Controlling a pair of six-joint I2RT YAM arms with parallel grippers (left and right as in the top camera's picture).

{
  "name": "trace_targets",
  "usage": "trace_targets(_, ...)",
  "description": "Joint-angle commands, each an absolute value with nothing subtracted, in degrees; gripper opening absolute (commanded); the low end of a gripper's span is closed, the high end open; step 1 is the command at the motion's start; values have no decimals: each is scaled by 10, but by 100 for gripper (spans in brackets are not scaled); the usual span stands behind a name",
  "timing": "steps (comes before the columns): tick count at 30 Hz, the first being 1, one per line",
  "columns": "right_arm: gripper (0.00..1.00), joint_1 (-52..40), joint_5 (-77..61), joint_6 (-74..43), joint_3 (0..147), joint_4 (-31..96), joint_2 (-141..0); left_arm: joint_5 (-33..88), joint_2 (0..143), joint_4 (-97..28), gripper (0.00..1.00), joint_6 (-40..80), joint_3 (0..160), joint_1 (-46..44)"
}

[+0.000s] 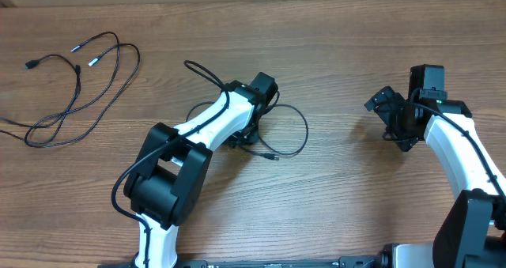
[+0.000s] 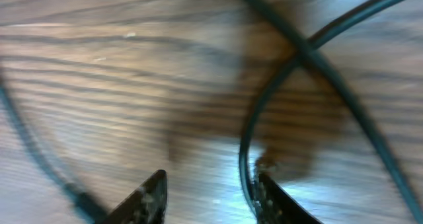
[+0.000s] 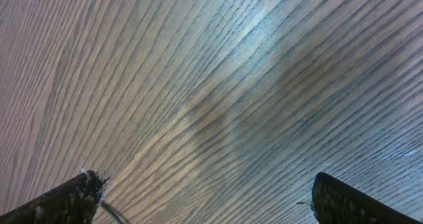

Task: Untangle cables
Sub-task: 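Grasp the black cable at center with the left gripper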

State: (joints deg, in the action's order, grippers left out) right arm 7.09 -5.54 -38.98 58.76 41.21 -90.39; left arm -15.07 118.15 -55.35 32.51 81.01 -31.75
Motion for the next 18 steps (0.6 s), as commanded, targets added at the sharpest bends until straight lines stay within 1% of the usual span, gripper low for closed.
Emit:
trace_targets(1, 100, 72, -50, -390, 596, 411, -898, -225, 1188, -581, 51, 268, 828, -311)
trace_targets(6, 100, 72, -50, -390, 596, 411, -898, -270, 1188, -604, 57, 268, 829, -303)
trace_targets(12, 100, 71, -50, -390, 596, 411, -898, -276, 1188, -623, 63, 272, 829, -279)
trace_targets(15, 100, 72, -50, -390, 596, 411, -898, -266, 1188, -648, 65, 311, 829, -251)
trace_targets(18, 100, 72, -50, -390, 596, 411, -898, -208, 1188, -667, 66, 324, 829, -216)
